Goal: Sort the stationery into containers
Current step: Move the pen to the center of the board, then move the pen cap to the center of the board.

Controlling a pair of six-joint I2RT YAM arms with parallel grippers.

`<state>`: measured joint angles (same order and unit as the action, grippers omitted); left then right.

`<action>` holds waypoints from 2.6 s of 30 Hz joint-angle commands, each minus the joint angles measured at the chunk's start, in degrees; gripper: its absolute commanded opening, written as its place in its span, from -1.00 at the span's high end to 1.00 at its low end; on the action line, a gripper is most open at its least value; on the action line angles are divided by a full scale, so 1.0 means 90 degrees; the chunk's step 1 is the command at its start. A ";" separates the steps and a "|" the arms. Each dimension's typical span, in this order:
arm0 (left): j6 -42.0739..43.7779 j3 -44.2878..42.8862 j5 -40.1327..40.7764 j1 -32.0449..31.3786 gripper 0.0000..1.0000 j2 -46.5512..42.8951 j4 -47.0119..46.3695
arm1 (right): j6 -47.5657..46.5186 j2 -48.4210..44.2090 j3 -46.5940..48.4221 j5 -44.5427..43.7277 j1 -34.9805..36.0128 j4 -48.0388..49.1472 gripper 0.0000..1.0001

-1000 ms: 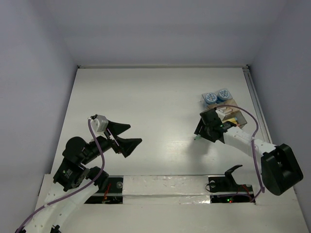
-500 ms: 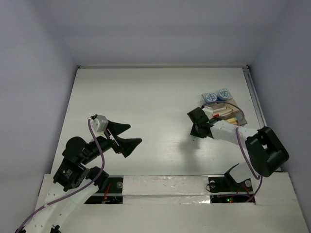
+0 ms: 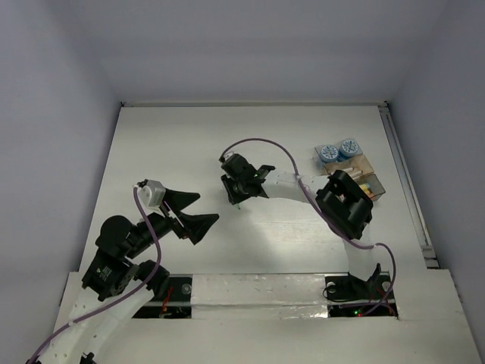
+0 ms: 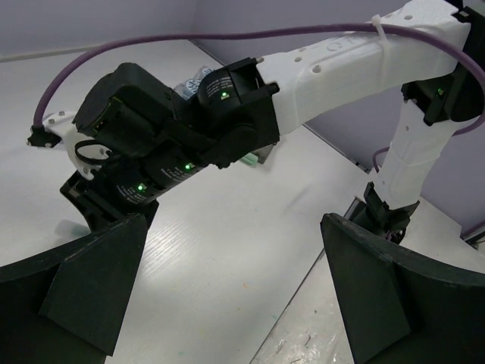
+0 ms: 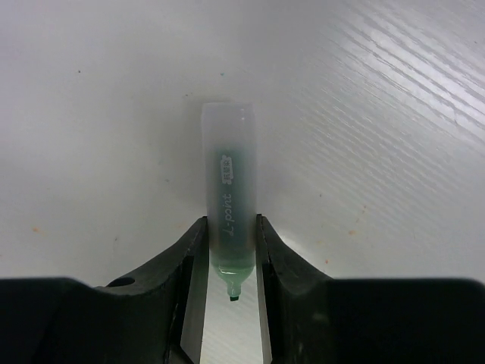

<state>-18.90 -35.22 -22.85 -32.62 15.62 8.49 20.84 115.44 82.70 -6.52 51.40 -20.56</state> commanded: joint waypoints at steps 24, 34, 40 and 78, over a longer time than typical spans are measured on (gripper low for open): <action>0.0078 -0.0081 0.0010 0.0099 -0.98 -0.0358 -0.0240 | 0.1405 -0.3656 -0.3066 -0.2703 -0.2097 -0.2178 -0.06; 0.0078 -0.0090 0.0029 0.0041 -0.98 -0.0417 -0.0221 | 0.1688 -0.2632 -0.2616 -0.3152 -0.2536 -0.2716 -0.06; 0.0088 -0.0090 0.0020 -0.0018 -0.98 -0.0397 -0.0211 | 0.1649 -0.2260 -0.2645 -0.3454 -0.2693 -0.2511 -0.07; 0.0088 -0.0080 -0.0098 0.0099 -0.98 0.0042 -0.0280 | -0.0108 -0.1099 -0.0843 -0.0585 -0.2264 -0.0520 0.77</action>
<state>-18.50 -35.22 -22.68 -32.14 14.70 8.62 23.07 103.11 67.31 -19.84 28.51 -33.50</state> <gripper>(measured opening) 0.990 0.264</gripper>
